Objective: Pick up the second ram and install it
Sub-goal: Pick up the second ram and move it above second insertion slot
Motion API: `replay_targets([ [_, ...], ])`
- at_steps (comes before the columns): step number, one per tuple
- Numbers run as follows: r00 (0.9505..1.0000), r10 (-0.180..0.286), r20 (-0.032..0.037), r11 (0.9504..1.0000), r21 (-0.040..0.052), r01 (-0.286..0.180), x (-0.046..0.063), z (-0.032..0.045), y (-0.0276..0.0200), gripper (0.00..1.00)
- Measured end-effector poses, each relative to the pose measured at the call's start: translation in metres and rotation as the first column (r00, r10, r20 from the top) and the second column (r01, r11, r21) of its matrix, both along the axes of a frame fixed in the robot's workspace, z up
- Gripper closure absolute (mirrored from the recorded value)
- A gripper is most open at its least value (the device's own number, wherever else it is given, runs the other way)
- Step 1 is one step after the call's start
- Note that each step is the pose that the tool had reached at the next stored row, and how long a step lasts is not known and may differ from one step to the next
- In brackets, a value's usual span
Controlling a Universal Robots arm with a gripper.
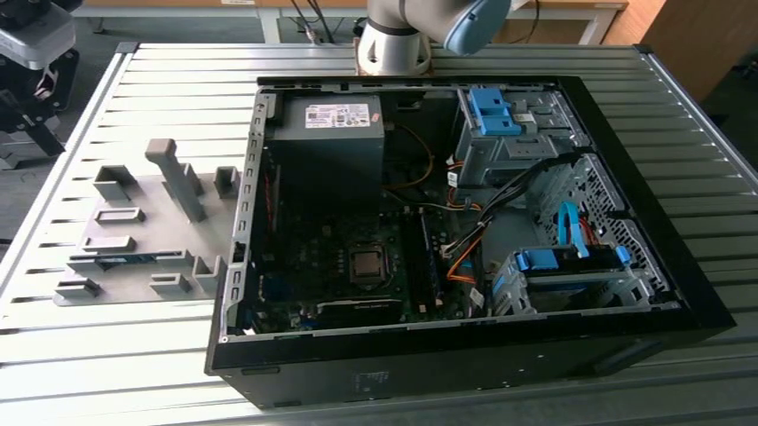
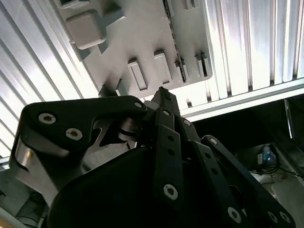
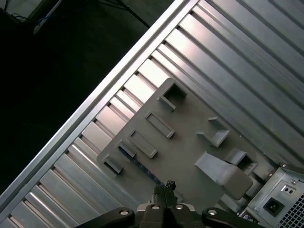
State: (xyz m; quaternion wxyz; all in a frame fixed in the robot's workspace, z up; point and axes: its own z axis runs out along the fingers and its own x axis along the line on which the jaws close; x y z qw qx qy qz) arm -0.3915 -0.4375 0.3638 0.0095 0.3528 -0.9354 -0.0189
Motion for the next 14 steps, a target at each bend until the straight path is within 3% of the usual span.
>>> replay_targets([
  [5,0.9996,0.027,0.0,0.9996,0.0,-0.027,-0.0003,-0.0021,-0.0061,0.89],
  [8,0.9975,0.071,-0.0001,0.9975,-0.0001,-0.071,-0.0003,-0.0042,-0.0063,0.89],
  [14,0.9836,0.18,0.0,0.9836,0.0,-0.18,-0.0003,-0.009,-0.0063,0.89],
])
